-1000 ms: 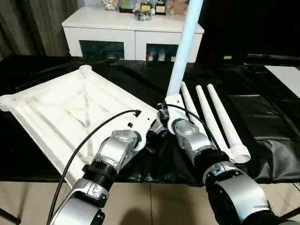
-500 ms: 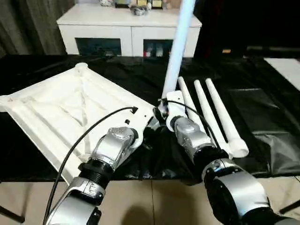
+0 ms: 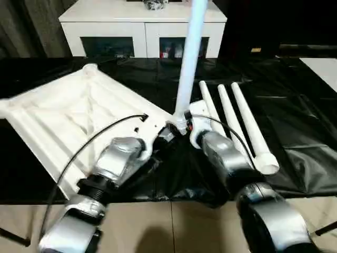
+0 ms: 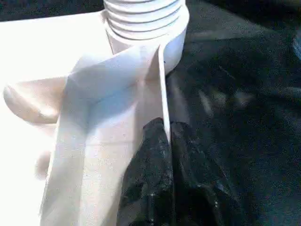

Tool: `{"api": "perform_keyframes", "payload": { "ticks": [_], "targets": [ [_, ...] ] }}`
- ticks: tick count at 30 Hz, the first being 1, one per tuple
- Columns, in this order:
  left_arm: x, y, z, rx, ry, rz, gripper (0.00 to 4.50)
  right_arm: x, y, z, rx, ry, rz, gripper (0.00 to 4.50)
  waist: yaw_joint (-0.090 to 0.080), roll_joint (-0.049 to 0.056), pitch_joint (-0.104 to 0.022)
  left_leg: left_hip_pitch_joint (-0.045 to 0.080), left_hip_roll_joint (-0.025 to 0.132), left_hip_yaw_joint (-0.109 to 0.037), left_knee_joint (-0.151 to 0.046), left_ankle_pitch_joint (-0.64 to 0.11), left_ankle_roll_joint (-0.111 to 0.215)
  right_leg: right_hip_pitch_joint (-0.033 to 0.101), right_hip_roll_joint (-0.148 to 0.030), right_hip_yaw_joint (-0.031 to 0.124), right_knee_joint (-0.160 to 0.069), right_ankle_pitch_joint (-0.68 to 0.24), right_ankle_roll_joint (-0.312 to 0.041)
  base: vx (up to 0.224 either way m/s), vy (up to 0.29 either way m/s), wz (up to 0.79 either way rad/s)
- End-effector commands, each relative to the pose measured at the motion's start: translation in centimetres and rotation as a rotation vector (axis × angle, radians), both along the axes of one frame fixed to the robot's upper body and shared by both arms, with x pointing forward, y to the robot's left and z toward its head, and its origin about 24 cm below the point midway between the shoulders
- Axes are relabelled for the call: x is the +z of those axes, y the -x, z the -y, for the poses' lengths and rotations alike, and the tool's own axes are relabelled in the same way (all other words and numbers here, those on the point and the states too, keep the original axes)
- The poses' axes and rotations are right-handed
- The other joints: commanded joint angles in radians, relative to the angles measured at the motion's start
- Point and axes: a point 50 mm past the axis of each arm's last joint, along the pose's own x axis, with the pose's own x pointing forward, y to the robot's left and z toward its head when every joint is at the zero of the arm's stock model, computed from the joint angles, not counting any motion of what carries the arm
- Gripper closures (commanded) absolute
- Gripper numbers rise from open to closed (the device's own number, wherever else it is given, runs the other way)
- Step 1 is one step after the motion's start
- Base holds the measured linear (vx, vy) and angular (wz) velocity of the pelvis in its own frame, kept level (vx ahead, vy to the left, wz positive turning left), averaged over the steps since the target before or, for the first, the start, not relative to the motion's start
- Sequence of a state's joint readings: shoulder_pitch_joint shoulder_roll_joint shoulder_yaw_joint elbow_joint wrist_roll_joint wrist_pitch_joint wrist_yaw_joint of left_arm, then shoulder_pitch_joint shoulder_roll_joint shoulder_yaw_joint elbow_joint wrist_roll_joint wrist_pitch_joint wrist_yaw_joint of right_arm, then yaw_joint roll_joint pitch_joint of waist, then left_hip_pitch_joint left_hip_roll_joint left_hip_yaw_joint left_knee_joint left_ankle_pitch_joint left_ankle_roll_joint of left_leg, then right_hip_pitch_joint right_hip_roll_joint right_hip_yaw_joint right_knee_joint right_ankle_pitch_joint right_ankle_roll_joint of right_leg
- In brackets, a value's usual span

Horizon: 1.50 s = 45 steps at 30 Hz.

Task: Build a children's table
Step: Insert table leg to table base, then rotate leg to tighten

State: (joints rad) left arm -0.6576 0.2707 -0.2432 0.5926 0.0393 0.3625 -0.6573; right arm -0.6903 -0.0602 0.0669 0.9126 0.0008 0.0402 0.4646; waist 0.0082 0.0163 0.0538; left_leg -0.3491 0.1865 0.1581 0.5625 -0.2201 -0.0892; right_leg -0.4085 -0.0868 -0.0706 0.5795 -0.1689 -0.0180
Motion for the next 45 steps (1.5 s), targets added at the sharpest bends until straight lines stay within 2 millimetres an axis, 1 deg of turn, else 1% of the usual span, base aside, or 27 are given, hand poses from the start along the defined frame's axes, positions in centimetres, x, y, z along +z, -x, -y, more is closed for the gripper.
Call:
{"api": "perform_keyframes", "payload": {
  "ticks": [1, 2, 3, 4, 5, 6, 7, 9, 11, 12, 14, 16, 17, 18, 19, 20, 21, 22, 23, 25, 26, 28, 30, 32, 36, 43, 45],
  "targets": [
    [-0.8, 0.4, -0.9, -0.045, -0.063, -0.030, 4.50, 0.7, 0.1, 0.2, 0.065, 0.017, 0.023, 0.05, 0.010, 0.011, -0.068, -0.005, 0.035, 0.006, -0.054, -0.052, 0.098, 0.056, -0.056, 0.043, -0.049, -0.043, -0.273, 0.075, -0.007, 0.03],
    [-0.7, 0.7, -1.1, -0.071, -0.053, -0.037, 4.50, 0.7, 0.3, 0.7, 0.079, 0.018, 0.026, 0.05, 0.010, 0.013, -0.071, -0.009, 0.035, 0.006, -0.051, -0.025, 0.105, 0.061, -0.054, 0.043, -0.039, 0.010, -0.291, 0.059, 0.008, -0.05],
    [-0.7, 1.0, -1.2, -0.100, -0.044, -0.044, 4.50, 0.8, 0.5, 1.0, 0.091, 0.014, 0.029, 0.05, 0.009, 0.013, -0.078, -0.018, 0.031, 0.006, -0.044, 0.035, 0.123, 0.068, -0.050, 0.042, -0.024, 0.118, -0.308, 0.059, 0.008, -0.05],
    [-0.6, 1.3, -1.2, -0.148, -0.039, -0.038, 4.50, 1.0, 0.6, 1.3, 0.099, 0.007, 0.032, 0.05, 0.013, 0.015, -0.082, -0.011, 0.030, 0.008, -0.035, 0.084, 0.154, 0.064, -0.049, 0.042, -0.017, 0.211, -0.322, 0.000, 0.000, 0.00],
    [-0.6, 1.6, -1.2, -0.185, -0.036, -0.033, 4.50, 1.1, 0.7, 1.5, 0.106, 0.001, 0.035, 0.05, 0.010, 0.015, -0.083, -0.013, 0.028, 0.008, -0.031, 0.115, 0.170, 0.066, -0.047, 0.043, -0.011, 0.261, -0.334, 0.000, 0.000, 0.00],
    [-0.8, 2.0, -1.5, -0.214, -0.037, -0.051, 4.50, 1.3, 1.0, 1.7, 0.126, -0.007, 0.044, 0.05, 0.011, 0.014, -0.084, -0.008, 0.027, 0.010, -0.027, 0.153, 0.200, 0.062, -0.044, 0.041, -0.006, 0.321, -0.350, 0.000, 0.000, 0.00],
    [-0.9, 2.3, -1.7, -0.253, -0.042, -0.055, 4.50, 1.5, 1.3, 1.9, 0.155, -0.013, 0.053, 0.05, 0.014, 0.016, -0.085, -0.007, 0.028, 0.011, -0.024, 0.169, 0.223, 0.062, -0.046, 0.041, -0.002, 0.343, -0.356, 0.000, 0.000, 0.00],
    [-0.9, 2.8, -2.0, -0.299, -0.048, -0.052, 4.50, 1.9, 1.7, 2.1, 0.189, -0.024, 0.065, 0.05, 0.021, 0.015, -0.082, -0.006, 0.033, 0.012, -0.022, 0.157, 0.244, 0.061, -0.046, 0.041, -0.003, 0.322, -0.351, 0.000, 0.000, 0.00],
    [-0.8, 3.6, -2.2, -0.381, -0.033, -0.054, 4.50, 2.5, 2.2, 2.4, 0.235, -0.055, 0.073, 0.05, 0.032, 0.017, -0.080, -0.003, 0.040, 0.014, -0.024, 0.116, 0.235, 0.059, -0.046, 0.040, -0.006, 0.249, -0.343, 0.000, 0.000, 0.00],
    [-0.8, 3.8, -2.2, -0.399, -0.024, -0.057, 4.50, 2.6, 2.4, 2.4, 0.243, -0.062, 0.070, 0.05, 0.034, 0.016, -0.076, -0.002, 0.043, 0.016, -0.027, 0.083, 0.217, 0.055, -0.045, 0.040, -0.010, 0.195, -0.338, 0.000, 0.000, 0.00],
    [-0.6, 4.1, -2.2, -0.419, -0.018, -0.055, 4.50, 2.9, 2.5, 2.6, 0.256, -0.072, 0.080, 0.05, 0.040, 0.018, -0.069, 0.002, 0.046, 0.019, -0.036, -0.024, 0.154, 0.050, -0.047, 0.043, -0.019, 0.055, -0.322, -0.030, -0.001, 0.01],
    [-0.5, 4.2, -2.3, -0.423, -0.019, -0.041, 4.50, 3.1, 2.5, 2.8, 0.257, -0.068, 0.089, 0.05, 0.043, 0.014, -0.065, 0.005, 0.045, 0.022, -0.042, -0.091, 0.109, 0.048, -0.048, 0.046, -0.026, -0.017, -0.302, -0.057, -0.003, 0.03],
    [-0.4, 4.2, -2.3, -0.427, -0.020, -0.033, 4.50, 3.1, 2.5, 2.8, 0.256, -0.065, 0.090, 0.05, 0.042, 0.014, -0.063, 0.004, 0.044, 0.022, -0.044, -0.112, 0.095, 0.047, -0.047, 0.047, -0.029, -0.043, -0.294, -0.051, 0.005, 0.03],
    [-0.3, 4.3, -2.4, -0.422, -0.022, -0.021, 4.50, 3.2, 2.5, 2.8, 0.254, -0.057, 0.090, 0.05, 0.041, 0.011, -0.059, 0.002, 0.044, 0.021, -0.048, -0.154, 0.067, 0.047, -0.048, 0.048, -0.032, -0.099, -0.275, -0.051, 0.005, 0.03],
    [-0.3, 4.3, -2.4, -0.422, -0.022, -0.021, 4.50, 3.2, 2.5, 2.8, 0.254, -0.057, 0.090, 0.05, 0.040, 0.013, -0.057, 0.004, 0.043, 0.021, -0.052, -0.188, 0.046, 0.046, -0.049, 0.049, -0.038, -0.151, -0.256, 0.000, 0.000, 0.00],
    [-0.3, 4.3, -2.4, -0.426, -0.022, -0.016, 4.50, 3.2, 2.5, 2.8, 0.255, -0.056, 0.089, 0.05, 0.039, 0.009, -0.055, 0.006, 0.043, 0.021, -0.054, -0.207, 0.037, 0.044, -0.048, 0.050, -0.042, -0.180, -0.247, 0.000, 0.000, 0.00],
    [-0.3, 4.3, -2.4, -0.426, -0.022, -0.006, 4.50, 3.3, 2.6, 2.7, 0.261, -0.051, 0.090, 0.05, 0.038, 0.010, -0.054, 0.010, 0.042, 0.020, -0.055, -0.233, 0.023, 0.043, -0.050, 0.052, -0.047, -0.222, -0.231, 0.000, 0.000, 0.00],
    [-0.2, 4.3, -2.4, -0.428, -0.022, -0.001, 4.50, 3.3, 2.6, 2.6, 0.263, -0.049, 0.090, 0.05, 0.037, 0.009, -0.058, 0.005, 0.040, 0.018, -0.054, -0.212, 0.018, 0.050, -0.051, 0.052, -0.043, -0.207, -0.222, 0.000, 0.000, 0.00],
    [-0.2, 4.4, -2.4, -0.436, -0.019, 0.009, 4.50, 3.2, 2.7, 2.6, 0.267, -0.047, 0.089, 0.05, 0.036, 0.007, -0.060, 0.003, 0.040, 0.017, -0.054, -0.195, 0.019, 0.051, -0.051, 0.052, -0.042, -0.188, -0.221, 0.000, 0.000, 0.00],
    [-0.1, 4.2, -2.4, -0.424, -0.023, 0.030, 4.50, 3.2, 2.7, 2.6, 0.269, -0.048, 0.088, 0.05, 0.035, 0.008, -0.065, 0.001, 0.037, 0.019, -0.047, -0.135, 0.035, 0.052, -0.048, 0.052, -0.031, -0.100, -0.232, 0.000, 0.000, 0.00],
    [0.1, 4.0, -2.4, -0.406, -0.010, 0.033, 4.23, 3.3, 2.8, 2.6, 0.271, -0.049, 0.088, 0.01, 0.037, 0.008, -0.068, -0.001, 0.036, 0.019, -0.043, -0.102, 0.046, 0.054, -0.048, 0.052, -0.027, -0.054, -0.240, 0.000, 0.000, 0.00],
    [0.4, 3.8, -2.1, -0.398, 0.035, 0.017, 3.92, 3.3, 2.8, 2.6, 0.274, -0.046, 0.090, 0.00, 0.038, 0.006, -0.069, -0.003, 0.034, 0.021, -0.040, -0.076, 0.060, 0.056, -0.047, 0.051, -0.023, -0.021, -0.252, 0.000, 0.000, 0.00],
    [0.6, 3.7, -1.9, -0.396, 0.049, 0.030, 3.84, 3.3, 2.8, 2.7, 0.275, -0.043, 0.090, 0.00, 0.040, 0.006, -0.070, -0.004, 0.034, 0.020, -0.038, -0.064, 0.069, 0.057, -0.048, 0.050, -0.021, -0.009, -0.262, 0.000, 0.000, 0.00],
    [0.6, 3.5, -1.6, -0.393, 0.034, 0.057, 3.60, 3.3, 2.9, 2.7, 0.276, -0.040, 0.090, 0.00, 0.040, 0.006, -0.071, -0.005, 0.034, 0.020, -0.036, -0.064, 0.076, 0.057, -0.048, 0.049, -0.021, -0.006, -0.266, 0.000, 0.000, 0.00],
    [0.2, 3.3, -1.3, -0.393, 0.009, 0.059, 3.60, 3.4, 2.9, 2.8, 0.277, -0.037, 0.088, 0.00, 0.039, 0.007, -0.071, -0.004, 0.033, 0.020, -0.035, -0.072, 0.081, 0.057, -0.046, 0.048, -0.023, -0.021, -0.261, 0.000, 0.000, 0.00],
    [-0.8, 3.1, -1.7, -0.381, -0.040, 0.011, 3.60, 3.5, 3.1, 3.0, 0.289, -0.037, 0.089, 0.00, 0.041, 0.007, -0.068, -0.002, 0.033, 0.019, -0.036, -0.117, 0.060, 0.057, -0.047, 0.049, -0.028, -0.087, -0.243, 0.000, 0.000, 0.00],
    [-1.3, 3.0, -2.2, -0.365, -0.070, -0.007, 3.76, 3.6, 3.2, 3.3, 0.296, -0.042, 0.092, 0.00, 0.040, 0.008, -0.068, -0.003, 0.033, 0.017, -0.037, -0.126, 0.056, 0.058, -0.048, 0.049, -0.030, -0.108, -0.235, 0.000, 0.000, 0.00]
  ]
}}
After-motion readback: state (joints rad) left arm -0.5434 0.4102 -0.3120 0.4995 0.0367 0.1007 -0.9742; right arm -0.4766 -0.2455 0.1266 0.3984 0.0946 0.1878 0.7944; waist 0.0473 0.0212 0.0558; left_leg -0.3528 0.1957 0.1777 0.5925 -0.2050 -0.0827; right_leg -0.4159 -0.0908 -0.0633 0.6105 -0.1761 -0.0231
